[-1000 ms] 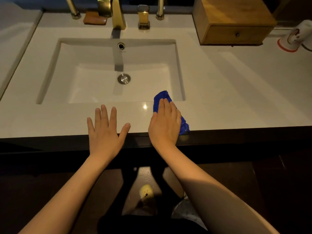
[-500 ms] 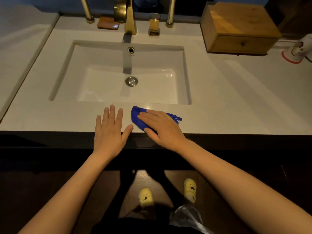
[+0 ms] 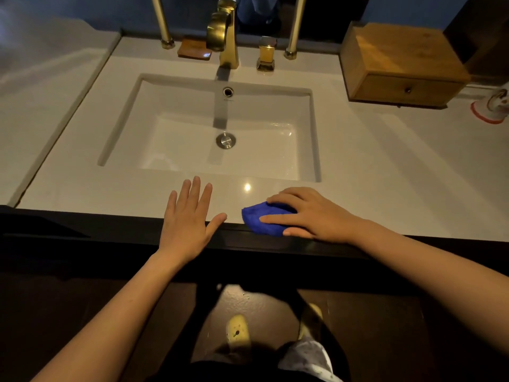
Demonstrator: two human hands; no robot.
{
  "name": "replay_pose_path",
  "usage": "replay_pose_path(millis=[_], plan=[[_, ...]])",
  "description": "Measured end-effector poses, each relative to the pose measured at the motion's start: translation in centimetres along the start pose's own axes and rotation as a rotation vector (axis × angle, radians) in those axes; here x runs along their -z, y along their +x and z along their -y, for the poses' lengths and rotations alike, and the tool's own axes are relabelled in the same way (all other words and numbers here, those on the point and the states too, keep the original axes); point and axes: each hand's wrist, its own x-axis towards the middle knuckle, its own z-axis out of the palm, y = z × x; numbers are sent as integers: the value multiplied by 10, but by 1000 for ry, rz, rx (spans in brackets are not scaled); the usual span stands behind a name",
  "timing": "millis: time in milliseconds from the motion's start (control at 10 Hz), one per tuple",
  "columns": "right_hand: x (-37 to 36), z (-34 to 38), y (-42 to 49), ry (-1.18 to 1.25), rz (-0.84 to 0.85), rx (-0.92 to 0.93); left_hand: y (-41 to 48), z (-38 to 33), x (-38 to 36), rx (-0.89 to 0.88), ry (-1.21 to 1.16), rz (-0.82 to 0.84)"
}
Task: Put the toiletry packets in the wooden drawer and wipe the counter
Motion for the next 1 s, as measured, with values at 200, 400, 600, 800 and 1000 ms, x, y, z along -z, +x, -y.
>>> replay_pose_path(millis=[200, 400, 600, 800, 1000], plan=[[14, -17, -9, -4, -3, -143, -1, 1, -1, -19, -7, -10], [0, 1, -5, 90, -114, -145, 0, -1, 5, -5, 1, 45], [0, 18, 7, 109, -75, -154, 2, -6, 14, 29, 5, 132], [0, 23, 0, 55, -79, -143, -1, -15, 23, 76, -70, 134], [-15, 39, -27, 11, -213, -185, -6, -32, 36, 119, -243, 75]])
